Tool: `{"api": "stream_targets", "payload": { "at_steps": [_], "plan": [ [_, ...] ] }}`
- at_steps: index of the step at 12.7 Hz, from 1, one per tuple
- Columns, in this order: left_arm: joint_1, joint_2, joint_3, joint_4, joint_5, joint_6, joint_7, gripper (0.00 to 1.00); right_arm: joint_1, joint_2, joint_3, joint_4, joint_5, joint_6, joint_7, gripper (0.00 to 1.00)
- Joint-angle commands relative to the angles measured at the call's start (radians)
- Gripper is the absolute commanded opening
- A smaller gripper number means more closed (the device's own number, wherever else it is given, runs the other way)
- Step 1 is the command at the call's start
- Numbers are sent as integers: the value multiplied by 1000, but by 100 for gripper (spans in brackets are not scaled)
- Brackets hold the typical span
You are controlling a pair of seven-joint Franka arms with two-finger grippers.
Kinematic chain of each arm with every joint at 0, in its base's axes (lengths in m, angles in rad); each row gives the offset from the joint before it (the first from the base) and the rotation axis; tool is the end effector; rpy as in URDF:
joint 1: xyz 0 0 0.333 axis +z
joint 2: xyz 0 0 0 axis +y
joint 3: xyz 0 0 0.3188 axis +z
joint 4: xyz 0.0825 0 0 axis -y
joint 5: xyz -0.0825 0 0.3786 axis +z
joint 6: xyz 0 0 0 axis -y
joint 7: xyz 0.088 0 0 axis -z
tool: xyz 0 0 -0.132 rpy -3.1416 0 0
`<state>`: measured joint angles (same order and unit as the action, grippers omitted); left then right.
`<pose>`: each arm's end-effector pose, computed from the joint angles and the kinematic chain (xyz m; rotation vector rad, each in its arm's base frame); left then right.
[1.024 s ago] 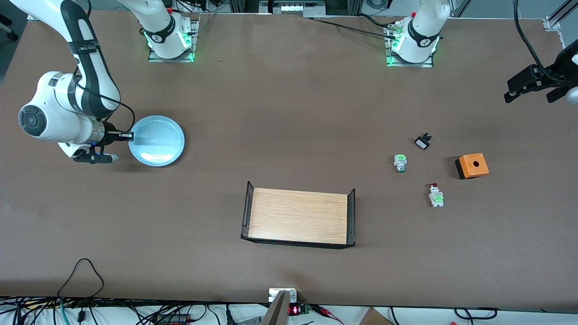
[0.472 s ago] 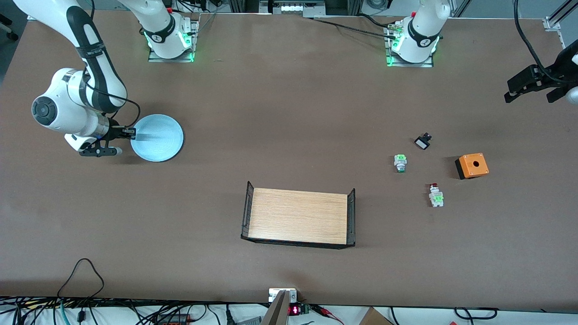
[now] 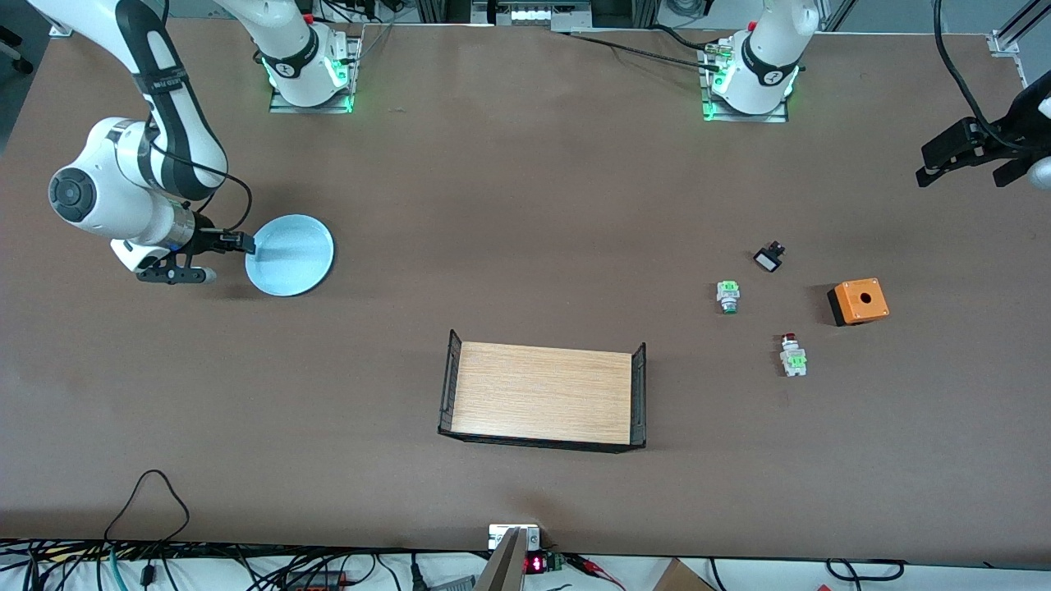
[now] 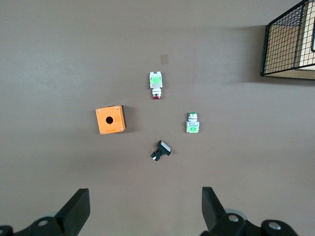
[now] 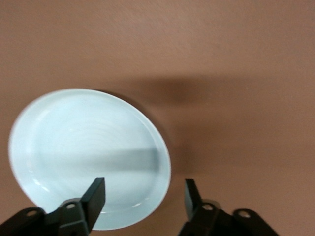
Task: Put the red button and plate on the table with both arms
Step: 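Lower the plate onto the table and open the right gripper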
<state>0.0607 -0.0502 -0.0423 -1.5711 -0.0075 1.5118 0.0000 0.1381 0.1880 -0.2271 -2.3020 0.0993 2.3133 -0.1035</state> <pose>0.5272 0.0081 0.6240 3.1360 0.0283 -0.0143 0.4980 -0.0428 0.2367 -3.0884 0.0906 0.2587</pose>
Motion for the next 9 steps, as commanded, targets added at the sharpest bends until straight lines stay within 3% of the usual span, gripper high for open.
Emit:
{"api": "stream_targets", "payload": {
  "at_steps": [1, 4, 9],
  "plan": [
    [5, 10, -10, 29, 21, -19, -5, 100, 72, -21, 14, 9, -4, -26, 100, 100],
    [5, 10, -10, 29, 21, -19, -3, 100, 132, -24, 14, 41, -4, -57, 185, 100],
    [5, 10, -10, 29, 21, -19, -3, 100, 130, -7, 11, 422, -12, -479, 200, 100]
  ]
}}
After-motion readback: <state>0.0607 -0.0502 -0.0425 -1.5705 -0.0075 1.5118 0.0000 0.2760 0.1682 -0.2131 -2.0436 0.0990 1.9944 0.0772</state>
